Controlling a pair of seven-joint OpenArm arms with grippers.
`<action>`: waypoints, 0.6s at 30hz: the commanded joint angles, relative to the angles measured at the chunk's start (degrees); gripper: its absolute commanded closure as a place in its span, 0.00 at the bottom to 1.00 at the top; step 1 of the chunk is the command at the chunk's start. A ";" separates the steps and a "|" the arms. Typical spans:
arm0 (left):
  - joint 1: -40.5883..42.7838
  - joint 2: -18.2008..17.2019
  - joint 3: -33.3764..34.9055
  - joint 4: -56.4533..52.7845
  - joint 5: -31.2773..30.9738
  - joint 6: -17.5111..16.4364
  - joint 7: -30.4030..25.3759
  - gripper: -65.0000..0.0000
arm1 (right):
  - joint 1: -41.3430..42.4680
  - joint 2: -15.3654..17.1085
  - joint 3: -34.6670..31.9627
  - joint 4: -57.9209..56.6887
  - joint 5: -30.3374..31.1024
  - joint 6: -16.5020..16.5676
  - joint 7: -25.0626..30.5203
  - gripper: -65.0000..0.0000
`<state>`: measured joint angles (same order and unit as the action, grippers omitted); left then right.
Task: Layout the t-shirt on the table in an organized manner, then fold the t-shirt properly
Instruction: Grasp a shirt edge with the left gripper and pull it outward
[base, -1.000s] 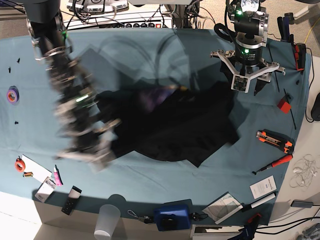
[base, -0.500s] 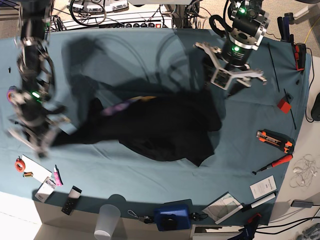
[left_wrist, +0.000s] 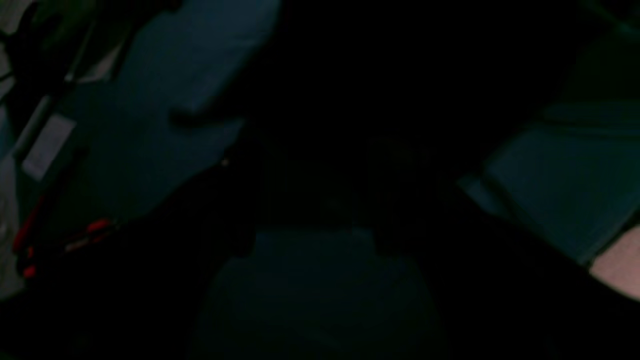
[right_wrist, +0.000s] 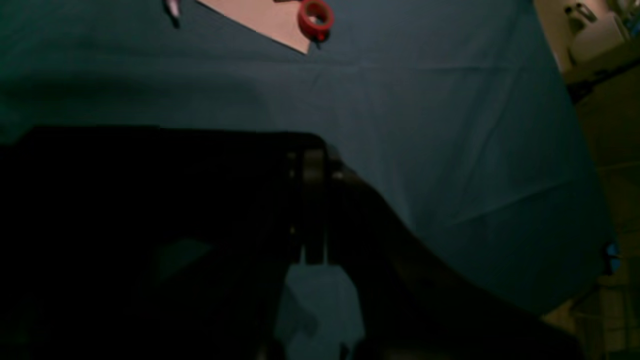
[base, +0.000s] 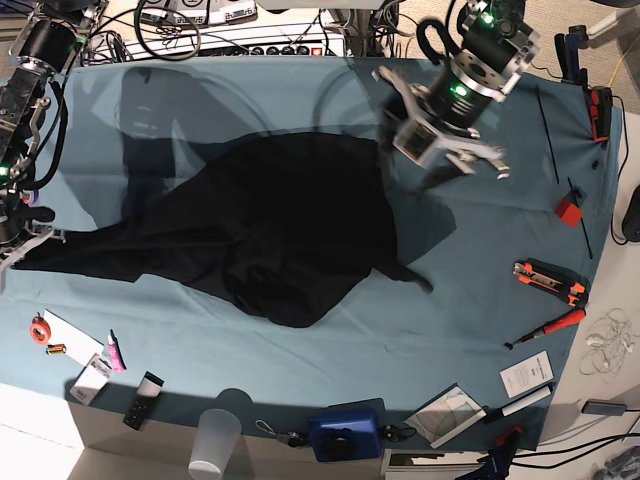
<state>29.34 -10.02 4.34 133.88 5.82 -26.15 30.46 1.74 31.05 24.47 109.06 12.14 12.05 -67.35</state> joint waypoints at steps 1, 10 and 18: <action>0.00 0.00 0.02 1.12 -1.97 -0.70 -1.42 0.48 | 0.76 0.94 0.42 0.68 0.20 0.22 0.87 1.00; -3.85 0.00 0.02 -2.93 -1.88 -2.03 -1.81 0.48 | 0.81 1.01 0.39 -1.51 -5.42 0.13 2.38 1.00; -12.35 -0.20 0.02 -17.35 1.01 -5.46 -3.93 0.47 | 0.79 1.03 0.39 -6.16 -3.58 0.17 1.42 1.00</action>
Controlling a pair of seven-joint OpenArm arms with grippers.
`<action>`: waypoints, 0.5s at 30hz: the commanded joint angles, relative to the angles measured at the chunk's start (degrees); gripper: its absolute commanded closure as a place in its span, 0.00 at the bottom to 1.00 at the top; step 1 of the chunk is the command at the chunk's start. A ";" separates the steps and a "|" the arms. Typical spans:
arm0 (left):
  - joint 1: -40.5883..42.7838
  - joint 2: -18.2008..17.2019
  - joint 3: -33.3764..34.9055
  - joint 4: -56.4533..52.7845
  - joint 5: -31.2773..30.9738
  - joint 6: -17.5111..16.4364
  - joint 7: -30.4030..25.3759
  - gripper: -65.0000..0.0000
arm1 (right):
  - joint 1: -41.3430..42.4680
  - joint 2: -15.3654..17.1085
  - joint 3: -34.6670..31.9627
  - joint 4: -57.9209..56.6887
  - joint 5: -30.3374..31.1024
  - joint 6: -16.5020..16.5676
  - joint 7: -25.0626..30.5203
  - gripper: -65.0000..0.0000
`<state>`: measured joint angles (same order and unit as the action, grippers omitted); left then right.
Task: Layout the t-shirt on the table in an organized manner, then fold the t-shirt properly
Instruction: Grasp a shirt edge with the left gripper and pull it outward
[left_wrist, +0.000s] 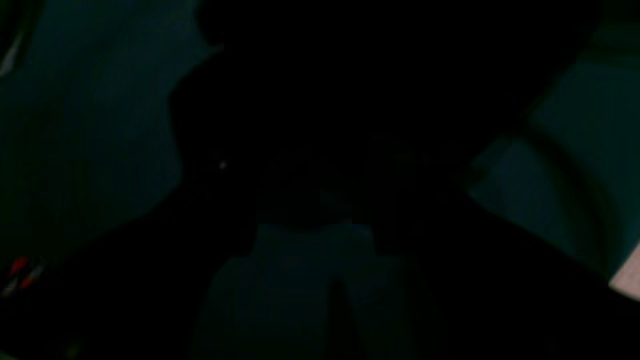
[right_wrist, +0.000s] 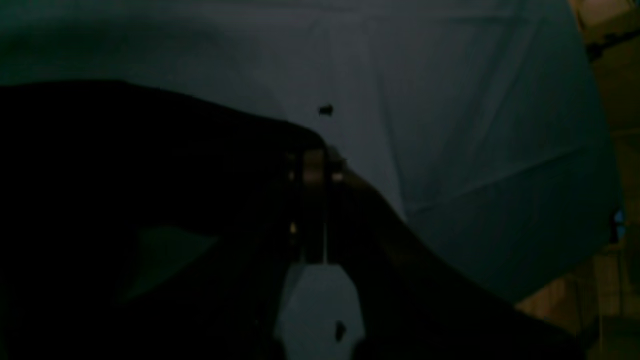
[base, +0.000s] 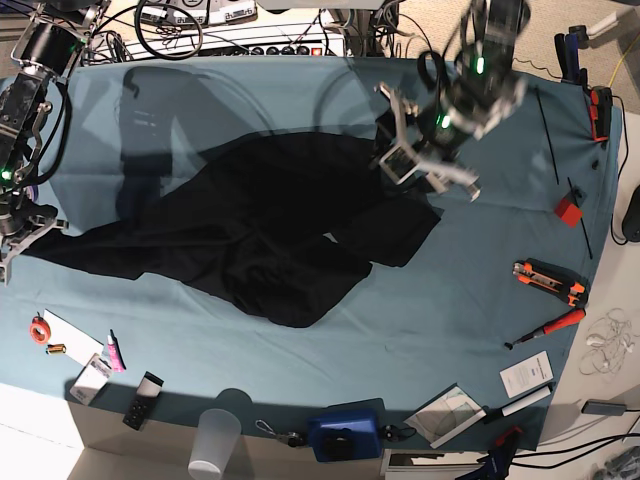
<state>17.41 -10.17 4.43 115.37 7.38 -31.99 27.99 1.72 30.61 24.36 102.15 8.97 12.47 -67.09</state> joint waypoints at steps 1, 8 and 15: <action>-1.36 -0.04 -0.07 0.70 -0.57 0.37 -2.34 0.47 | 0.83 1.46 0.50 0.24 -0.42 -0.22 1.18 1.00; -6.84 -0.35 -0.04 0.33 -2.45 -4.20 -2.45 0.48 | 0.83 1.46 0.50 -1.16 -0.42 -0.20 1.40 1.00; -12.07 -2.34 6.27 -8.57 0.17 -6.12 -0.79 0.48 | 0.83 1.46 0.50 -1.16 -0.42 0.79 1.55 1.00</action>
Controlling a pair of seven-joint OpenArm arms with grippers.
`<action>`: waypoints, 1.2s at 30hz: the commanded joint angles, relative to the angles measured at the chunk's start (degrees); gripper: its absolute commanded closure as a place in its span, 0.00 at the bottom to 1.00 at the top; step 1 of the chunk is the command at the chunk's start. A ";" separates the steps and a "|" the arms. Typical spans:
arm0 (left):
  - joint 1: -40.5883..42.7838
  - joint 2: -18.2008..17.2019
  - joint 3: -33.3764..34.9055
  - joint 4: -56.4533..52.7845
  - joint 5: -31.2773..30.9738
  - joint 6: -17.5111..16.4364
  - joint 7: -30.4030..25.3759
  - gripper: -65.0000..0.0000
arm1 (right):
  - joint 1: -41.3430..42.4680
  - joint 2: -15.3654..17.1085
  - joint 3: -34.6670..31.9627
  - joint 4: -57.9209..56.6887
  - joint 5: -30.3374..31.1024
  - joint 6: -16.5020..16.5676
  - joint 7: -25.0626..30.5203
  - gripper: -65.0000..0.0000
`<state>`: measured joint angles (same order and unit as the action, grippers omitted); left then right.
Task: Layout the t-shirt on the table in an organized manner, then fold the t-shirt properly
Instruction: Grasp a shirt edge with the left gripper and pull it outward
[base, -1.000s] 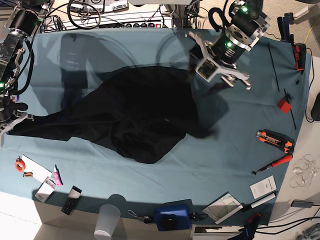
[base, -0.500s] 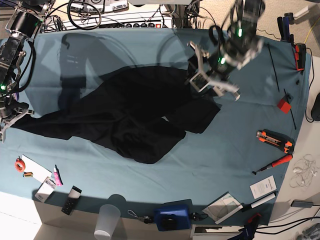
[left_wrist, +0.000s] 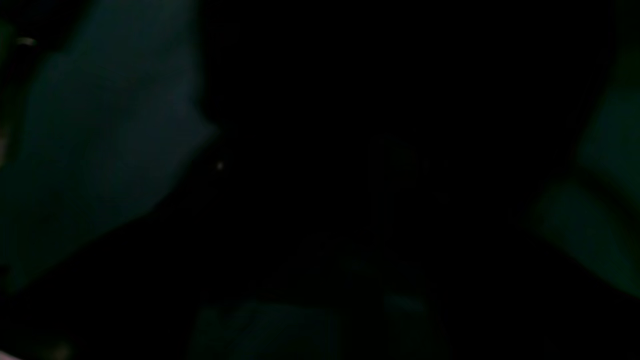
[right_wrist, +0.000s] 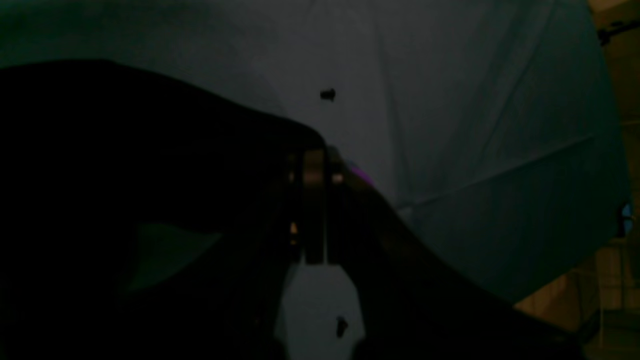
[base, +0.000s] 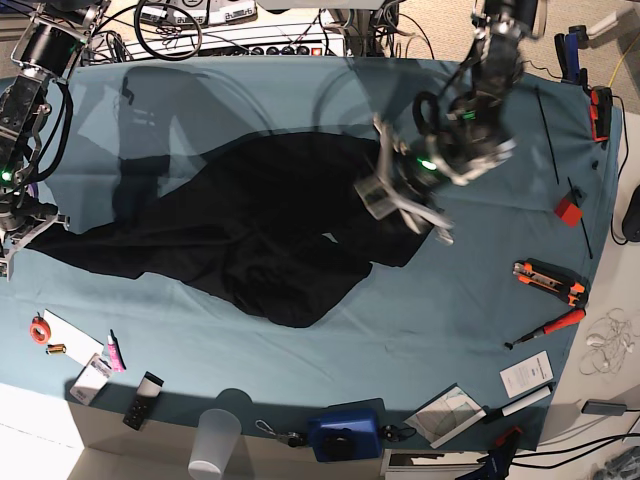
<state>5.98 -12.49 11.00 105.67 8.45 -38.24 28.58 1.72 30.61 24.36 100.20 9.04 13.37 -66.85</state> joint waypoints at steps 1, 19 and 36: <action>-1.46 -0.37 1.29 -0.07 0.02 0.96 -1.38 0.48 | 0.83 1.46 0.50 0.79 -0.50 -0.07 1.31 1.00; -20.17 -0.98 5.25 -3.50 0.90 30.36 4.79 1.00 | 0.83 1.44 0.50 0.76 -0.46 -0.09 3.72 1.00; -36.04 -0.98 0.37 -26.01 -2.29 29.46 3.52 0.86 | 0.83 1.44 0.50 0.76 -0.44 -0.09 4.24 1.00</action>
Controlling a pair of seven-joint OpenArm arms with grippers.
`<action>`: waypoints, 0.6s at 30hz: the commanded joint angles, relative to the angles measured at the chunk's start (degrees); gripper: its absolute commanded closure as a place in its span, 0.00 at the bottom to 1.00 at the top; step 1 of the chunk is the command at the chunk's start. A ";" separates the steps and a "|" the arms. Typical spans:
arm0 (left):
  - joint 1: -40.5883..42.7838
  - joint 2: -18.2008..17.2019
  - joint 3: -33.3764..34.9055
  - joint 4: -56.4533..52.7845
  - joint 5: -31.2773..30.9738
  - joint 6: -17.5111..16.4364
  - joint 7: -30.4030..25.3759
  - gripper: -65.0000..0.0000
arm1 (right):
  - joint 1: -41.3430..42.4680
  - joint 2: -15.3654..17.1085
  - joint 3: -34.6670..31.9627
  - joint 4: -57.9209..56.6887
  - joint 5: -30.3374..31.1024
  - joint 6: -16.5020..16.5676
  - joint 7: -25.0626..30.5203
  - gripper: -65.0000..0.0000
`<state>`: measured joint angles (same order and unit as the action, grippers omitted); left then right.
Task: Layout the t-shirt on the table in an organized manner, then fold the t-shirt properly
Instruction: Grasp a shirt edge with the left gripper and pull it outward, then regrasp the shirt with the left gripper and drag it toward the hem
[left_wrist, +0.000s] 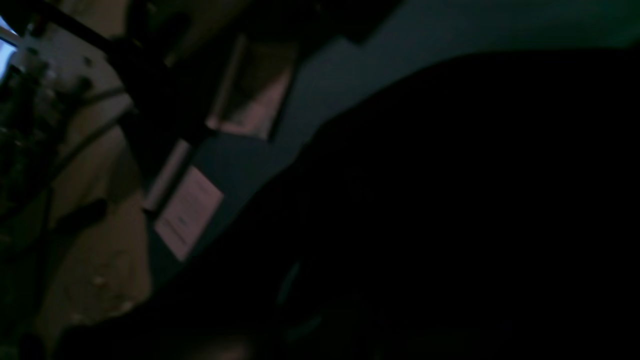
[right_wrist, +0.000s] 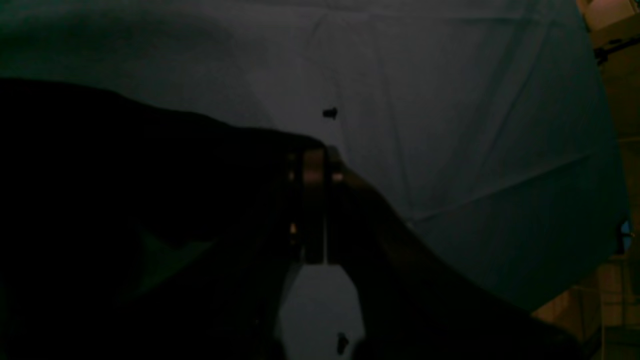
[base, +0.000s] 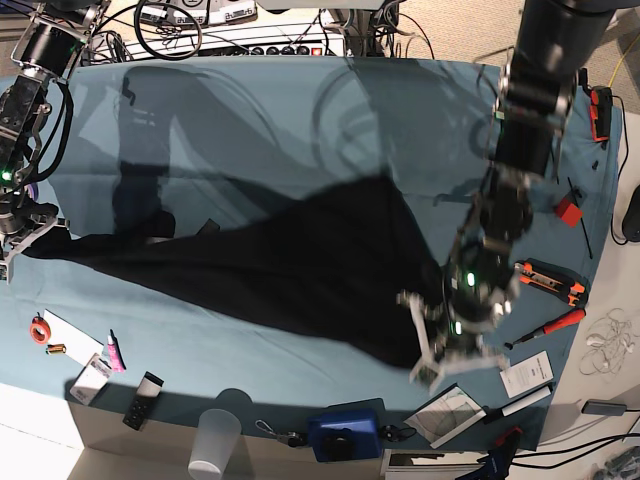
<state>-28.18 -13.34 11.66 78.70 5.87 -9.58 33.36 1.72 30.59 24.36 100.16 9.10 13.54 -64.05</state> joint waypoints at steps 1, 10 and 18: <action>-2.34 -0.13 -0.28 0.96 0.24 0.81 -1.22 0.74 | 0.83 1.46 0.50 0.81 -0.50 -0.26 1.44 1.00; -4.44 -0.04 -0.28 2.75 -5.46 4.85 11.61 0.50 | 0.83 1.46 0.50 0.81 -0.50 -0.28 1.53 1.00; -9.60 -0.13 -0.83 8.07 -8.17 2.16 15.80 0.50 | 0.81 1.49 0.50 0.81 -0.52 -0.26 1.53 1.00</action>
<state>-35.81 -13.21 11.42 85.95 -2.90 -7.97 50.19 1.69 30.59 24.36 100.16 9.04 13.52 -63.88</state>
